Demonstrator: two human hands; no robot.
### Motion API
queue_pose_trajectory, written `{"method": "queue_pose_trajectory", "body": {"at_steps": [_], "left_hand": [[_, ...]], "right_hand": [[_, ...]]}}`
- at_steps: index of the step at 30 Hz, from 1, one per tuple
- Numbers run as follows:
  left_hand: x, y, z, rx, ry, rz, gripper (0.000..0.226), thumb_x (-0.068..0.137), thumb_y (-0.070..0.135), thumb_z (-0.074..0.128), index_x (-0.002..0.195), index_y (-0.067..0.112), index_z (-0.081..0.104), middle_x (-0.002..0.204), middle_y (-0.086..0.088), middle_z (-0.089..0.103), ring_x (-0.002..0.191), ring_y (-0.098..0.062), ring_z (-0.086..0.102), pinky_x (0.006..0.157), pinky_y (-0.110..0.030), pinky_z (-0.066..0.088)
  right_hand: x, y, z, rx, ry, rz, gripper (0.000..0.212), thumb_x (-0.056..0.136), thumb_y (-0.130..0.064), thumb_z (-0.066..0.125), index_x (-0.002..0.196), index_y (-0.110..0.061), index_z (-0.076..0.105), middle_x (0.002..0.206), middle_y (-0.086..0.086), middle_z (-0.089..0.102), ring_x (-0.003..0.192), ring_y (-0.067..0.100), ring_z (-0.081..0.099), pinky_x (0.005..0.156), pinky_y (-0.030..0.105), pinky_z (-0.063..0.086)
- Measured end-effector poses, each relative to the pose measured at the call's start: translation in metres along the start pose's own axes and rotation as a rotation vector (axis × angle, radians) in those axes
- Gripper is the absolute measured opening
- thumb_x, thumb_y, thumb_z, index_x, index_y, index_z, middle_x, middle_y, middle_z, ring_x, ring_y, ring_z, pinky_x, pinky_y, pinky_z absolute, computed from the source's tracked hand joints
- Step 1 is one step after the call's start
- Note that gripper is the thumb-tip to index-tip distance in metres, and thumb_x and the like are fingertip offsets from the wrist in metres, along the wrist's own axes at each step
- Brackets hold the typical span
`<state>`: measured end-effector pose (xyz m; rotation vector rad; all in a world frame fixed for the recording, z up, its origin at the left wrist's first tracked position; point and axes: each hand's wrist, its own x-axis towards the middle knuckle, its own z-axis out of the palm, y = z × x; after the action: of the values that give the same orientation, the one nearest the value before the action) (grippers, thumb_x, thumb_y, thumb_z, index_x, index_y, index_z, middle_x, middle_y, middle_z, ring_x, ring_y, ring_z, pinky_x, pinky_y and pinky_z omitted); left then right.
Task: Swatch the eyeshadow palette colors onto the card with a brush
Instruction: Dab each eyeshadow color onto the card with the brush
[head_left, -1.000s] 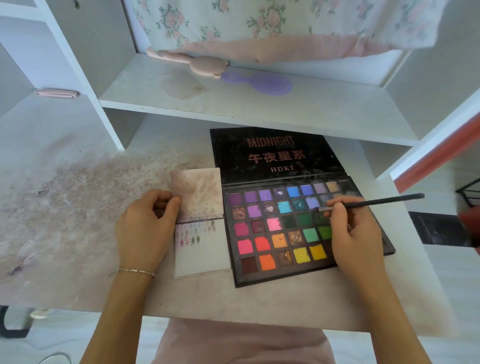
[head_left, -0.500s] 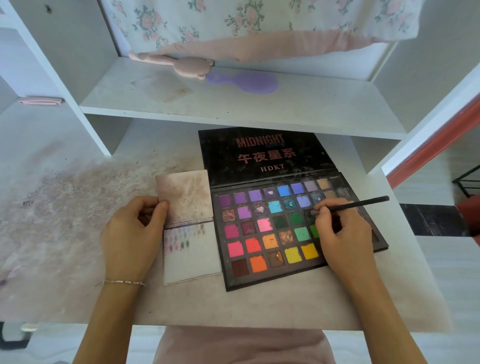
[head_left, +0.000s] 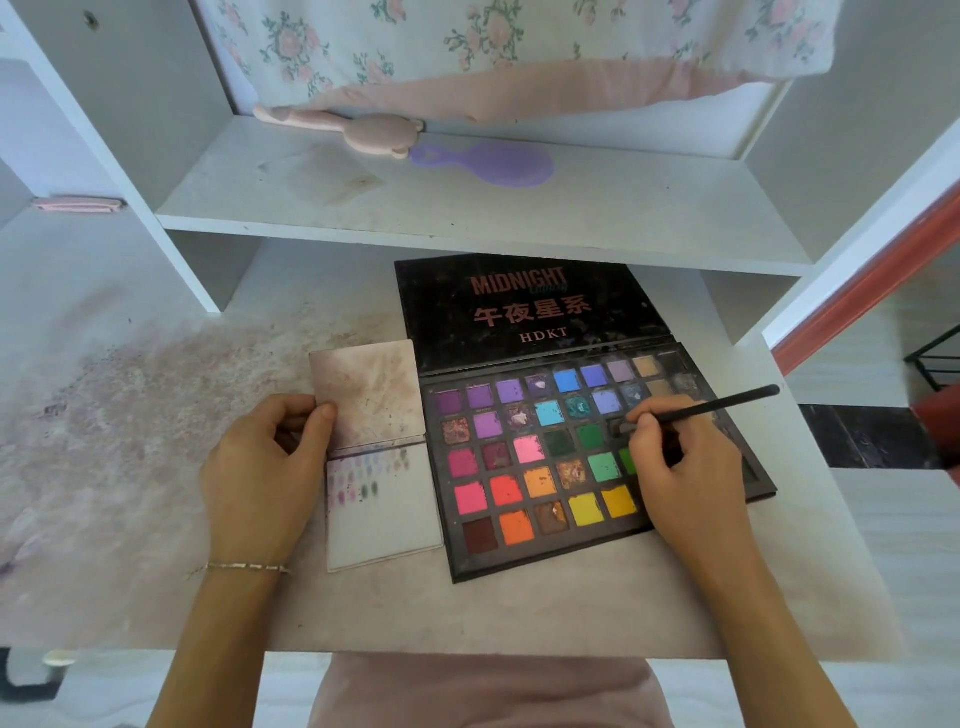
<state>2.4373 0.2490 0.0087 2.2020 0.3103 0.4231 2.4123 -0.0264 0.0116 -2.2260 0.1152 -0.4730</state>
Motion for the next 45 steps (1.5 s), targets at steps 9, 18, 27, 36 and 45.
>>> {"method": "queue_pose_trajectory", "body": {"at_steps": [9, 18, 27, 36, 45], "left_hand": [[0.000, 0.001, 0.000, 0.006, -0.003, -0.005, 0.008, 0.084, 0.023, 0.062, 0.077, 0.026, 0.059, 0.065, 0.011, 0.054, 0.062, -0.012, 0.049, 0.066, -0.029, 0.038], [0.000, 0.000, 0.000, 0.009, 0.005, -0.012, 0.008, 0.084, 0.023, 0.062, 0.076, 0.026, 0.059, 0.064, 0.013, 0.054, 0.061, -0.010, 0.049, 0.063, -0.029, 0.036], [0.001, -0.002, 0.000, 0.010, 0.006, -0.009, 0.005, 0.083, 0.023, 0.062, 0.078, 0.021, 0.063, 0.064, 0.012, 0.055, 0.061, -0.004, 0.049, 0.057, -0.025, 0.036], [0.002, -0.003, -0.001, 0.003, -0.002, 0.019, 0.007, 0.082, 0.024, 0.062, 0.075, 0.026, 0.061, 0.064, 0.018, 0.055, 0.062, -0.001, 0.051, 0.057, -0.023, 0.040], [0.002, -0.007, 0.001, 0.003, 0.011, 0.011, 0.006, 0.081, 0.024, 0.063, 0.075, 0.026, 0.061, 0.065, 0.012, 0.059, 0.065, -0.011, 0.056, 0.061, -0.026, 0.043]], "right_hand": [[0.000, -0.002, -0.001, -0.005, -0.017, -0.012, 0.023, 0.087, -0.006, 0.048, 0.078, -0.027, 0.049, 0.071, -0.016, 0.054, 0.077, -0.014, 0.053, 0.061, 0.001, 0.041], [-0.002, -0.007, -0.003, 0.034, 0.016, -0.008, 0.036, 0.088, -0.005, 0.049, 0.076, -0.038, 0.045, 0.072, -0.016, 0.055, 0.074, -0.007, 0.058, 0.057, 0.003, 0.043], [-0.021, -0.051, 0.028, 0.253, -0.097, -0.102, 0.009, 0.080, -0.030, 0.044, 0.078, -0.035, 0.050, 0.061, -0.015, 0.055, 0.061, 0.002, 0.056, 0.053, 0.006, 0.039], [-0.032, -0.083, 0.070, 0.353, -0.379, -0.059, 0.005, 0.080, -0.025, 0.055, 0.078, -0.029, 0.054, 0.074, -0.006, 0.061, 0.063, 0.010, 0.056, 0.053, 0.018, 0.045], [-0.030, -0.086, 0.077, 0.220, -0.428, -0.076, 0.010, 0.082, -0.015, 0.060, 0.077, -0.023, 0.057, 0.074, -0.005, 0.058, 0.069, 0.010, 0.053, 0.059, 0.024, 0.046]]}}
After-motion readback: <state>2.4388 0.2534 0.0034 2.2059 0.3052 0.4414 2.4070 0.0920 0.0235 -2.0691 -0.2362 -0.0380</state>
